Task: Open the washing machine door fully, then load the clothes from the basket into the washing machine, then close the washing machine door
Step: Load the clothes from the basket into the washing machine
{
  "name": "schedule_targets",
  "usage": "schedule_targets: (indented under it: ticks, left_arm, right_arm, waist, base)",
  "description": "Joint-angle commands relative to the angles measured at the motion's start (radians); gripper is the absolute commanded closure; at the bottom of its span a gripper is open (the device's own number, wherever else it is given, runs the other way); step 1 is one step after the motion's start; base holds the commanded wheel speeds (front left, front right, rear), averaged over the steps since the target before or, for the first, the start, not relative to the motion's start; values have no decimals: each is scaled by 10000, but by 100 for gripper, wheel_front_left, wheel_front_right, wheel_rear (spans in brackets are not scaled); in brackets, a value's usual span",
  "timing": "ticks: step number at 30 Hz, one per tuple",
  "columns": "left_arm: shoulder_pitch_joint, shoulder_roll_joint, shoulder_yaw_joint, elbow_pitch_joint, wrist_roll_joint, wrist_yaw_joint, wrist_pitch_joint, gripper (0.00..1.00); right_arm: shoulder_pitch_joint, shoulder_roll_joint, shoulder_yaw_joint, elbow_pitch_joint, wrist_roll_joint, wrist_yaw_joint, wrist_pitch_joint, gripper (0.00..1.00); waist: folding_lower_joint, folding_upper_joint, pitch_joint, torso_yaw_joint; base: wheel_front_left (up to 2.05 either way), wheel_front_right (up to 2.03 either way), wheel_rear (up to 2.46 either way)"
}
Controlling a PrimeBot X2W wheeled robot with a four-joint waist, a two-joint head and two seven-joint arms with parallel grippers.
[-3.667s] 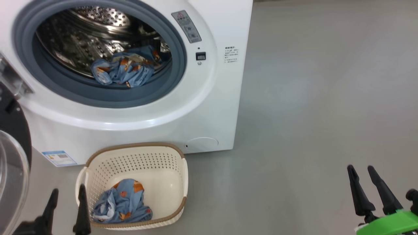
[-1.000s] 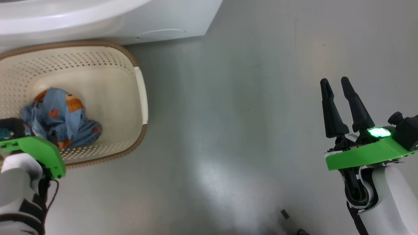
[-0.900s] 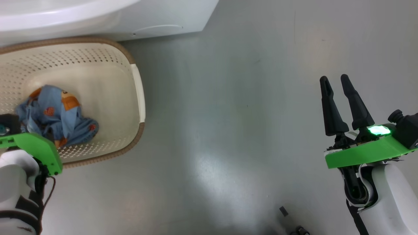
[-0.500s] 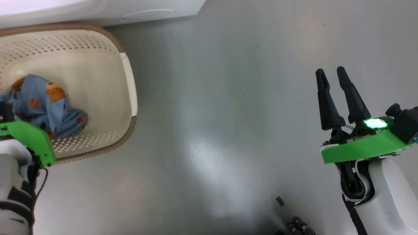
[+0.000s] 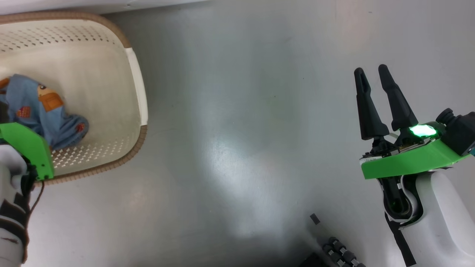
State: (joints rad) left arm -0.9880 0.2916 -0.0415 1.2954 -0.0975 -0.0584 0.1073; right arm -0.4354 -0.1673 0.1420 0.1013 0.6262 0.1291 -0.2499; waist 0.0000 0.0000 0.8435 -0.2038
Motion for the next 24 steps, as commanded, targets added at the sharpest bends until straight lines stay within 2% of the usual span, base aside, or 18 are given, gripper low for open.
schedule_targets:
  ticks: [1,2,3,11,24]
  left_arm:
    - [98,607,86,-49,84,70,69,68]
    - [83,619,77,-49,70,76,97,90]
    - [68,625,67,-49,54,79,123,100]
    - [-22,577,9,-47,-96,113,-62,100]
    - [669,-177,718,-47,-1301,-399,-1695,100]
  right_arm:
    - [209,-2,189,-239,53,16,-118,0]
    - [193,2,188,-246,53,16,-118,0]
    - [181,6,185,-253,51,16,-118,0]
    - [132,10,102,-219,30,16,-118,0]
    - [271,-108,-18,-60,-10,16,-118,0]
  waist:
    - [0,0,73,-53]
    - [0,0,94,-64]
    - [0,0,112,-73]
    - [0,0,82,-32]
    - [0,0,-1189,393]
  base:
    - [0,0,0]
    - [0,0,0]
    - [0,0,0]
    - [0,0,0]
    - [0,0,0]
